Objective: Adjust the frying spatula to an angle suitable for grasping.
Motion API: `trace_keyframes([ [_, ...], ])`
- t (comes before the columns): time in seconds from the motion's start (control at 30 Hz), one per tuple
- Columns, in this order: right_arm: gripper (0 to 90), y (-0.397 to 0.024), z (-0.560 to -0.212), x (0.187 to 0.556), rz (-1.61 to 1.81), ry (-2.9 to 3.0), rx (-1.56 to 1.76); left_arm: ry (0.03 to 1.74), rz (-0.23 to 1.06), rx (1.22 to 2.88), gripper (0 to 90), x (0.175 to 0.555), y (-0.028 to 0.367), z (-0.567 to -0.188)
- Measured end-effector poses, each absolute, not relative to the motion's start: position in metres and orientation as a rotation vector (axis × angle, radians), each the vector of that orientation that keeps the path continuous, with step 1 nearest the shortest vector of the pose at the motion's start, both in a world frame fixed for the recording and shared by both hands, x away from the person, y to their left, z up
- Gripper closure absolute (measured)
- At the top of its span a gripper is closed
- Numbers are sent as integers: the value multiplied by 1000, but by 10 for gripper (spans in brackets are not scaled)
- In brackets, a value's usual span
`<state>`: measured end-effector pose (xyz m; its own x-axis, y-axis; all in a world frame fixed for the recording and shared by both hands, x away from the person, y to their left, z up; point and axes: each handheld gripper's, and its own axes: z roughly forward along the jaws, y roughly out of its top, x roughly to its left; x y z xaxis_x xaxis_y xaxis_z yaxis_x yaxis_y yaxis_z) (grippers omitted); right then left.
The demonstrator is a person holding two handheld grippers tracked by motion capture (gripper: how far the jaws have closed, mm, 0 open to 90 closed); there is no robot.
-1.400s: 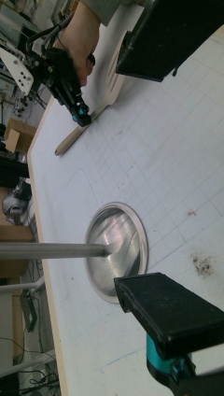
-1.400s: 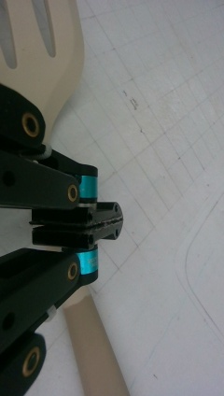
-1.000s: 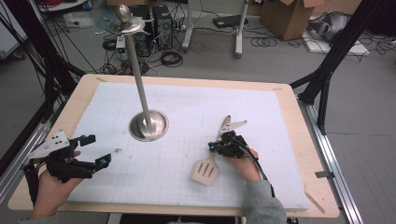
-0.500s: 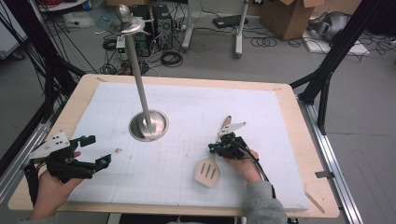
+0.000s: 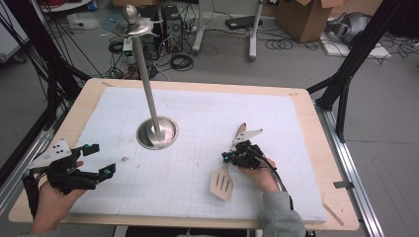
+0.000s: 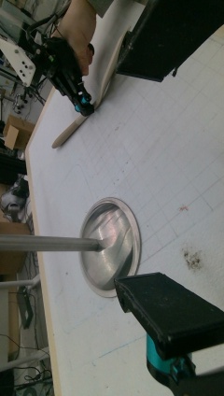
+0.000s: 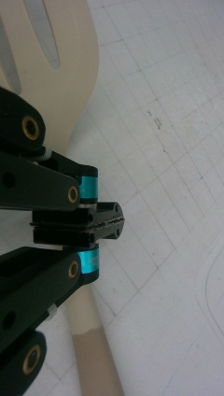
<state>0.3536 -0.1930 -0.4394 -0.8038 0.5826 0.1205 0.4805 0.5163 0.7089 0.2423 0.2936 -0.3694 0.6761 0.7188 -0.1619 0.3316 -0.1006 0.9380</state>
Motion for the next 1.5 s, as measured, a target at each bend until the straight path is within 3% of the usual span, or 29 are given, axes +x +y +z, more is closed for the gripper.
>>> trace_keyframes([
  [1.5, 900, -230, -441, 329, 1208, 2639, 913, 818, 387, 1688, 18, 249, 287, -363],
])
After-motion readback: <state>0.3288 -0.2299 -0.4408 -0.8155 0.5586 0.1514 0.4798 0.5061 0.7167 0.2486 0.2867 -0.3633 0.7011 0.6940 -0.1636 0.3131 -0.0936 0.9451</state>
